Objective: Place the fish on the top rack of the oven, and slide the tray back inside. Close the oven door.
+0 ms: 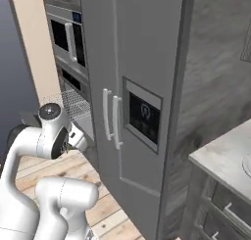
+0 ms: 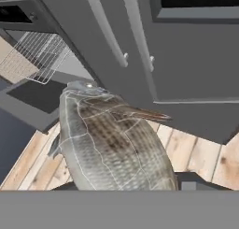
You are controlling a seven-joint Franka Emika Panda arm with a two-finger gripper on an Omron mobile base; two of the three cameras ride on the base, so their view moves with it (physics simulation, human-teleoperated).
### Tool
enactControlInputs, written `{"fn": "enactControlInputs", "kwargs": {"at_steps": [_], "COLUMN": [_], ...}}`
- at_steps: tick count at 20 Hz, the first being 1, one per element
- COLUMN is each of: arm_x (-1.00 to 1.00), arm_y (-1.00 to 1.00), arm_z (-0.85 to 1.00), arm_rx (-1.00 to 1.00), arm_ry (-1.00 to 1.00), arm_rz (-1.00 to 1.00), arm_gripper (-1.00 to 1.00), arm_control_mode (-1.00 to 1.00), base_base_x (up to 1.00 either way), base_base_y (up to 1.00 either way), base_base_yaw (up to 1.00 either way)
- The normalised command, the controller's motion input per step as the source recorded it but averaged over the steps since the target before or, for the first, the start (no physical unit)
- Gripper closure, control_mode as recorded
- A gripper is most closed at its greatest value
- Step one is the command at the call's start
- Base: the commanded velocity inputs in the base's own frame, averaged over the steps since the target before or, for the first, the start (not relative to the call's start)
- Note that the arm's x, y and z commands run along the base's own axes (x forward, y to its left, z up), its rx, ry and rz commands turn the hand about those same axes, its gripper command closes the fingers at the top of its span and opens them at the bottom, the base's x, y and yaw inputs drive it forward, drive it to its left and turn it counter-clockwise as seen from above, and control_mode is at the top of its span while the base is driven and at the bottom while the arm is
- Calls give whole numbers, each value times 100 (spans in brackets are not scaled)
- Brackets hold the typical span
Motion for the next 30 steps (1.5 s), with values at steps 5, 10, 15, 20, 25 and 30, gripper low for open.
{"fn": "enactControlInputs", "kwargs": {"at_steps": [5, 10, 15, 20, 25, 30], "arm_x": [0, 0, 0, 0, 0, 40], "arm_y": [0, 0, 0, 0, 0, 17], "arm_z": [0, 0, 0, 0, 0, -16], "arm_rx": [0, 0, 0, 0, 0, -4], "arm_ry": [0, 0, 0, 0, 0, 8], "arm_rz": [0, 0, 0, 0, 0, 3], "arm_gripper": [100, 100, 100, 100, 100, 100], "arm_control_mode": [100, 100, 100, 100, 100, -100], "base_base_x": [72, 69, 61, 56, 60, 12], "base_base_y": [51, 52, 41, 35, 2, 0], "base_base_yaw": [24, 21, 19, 15, 10, 1]}}
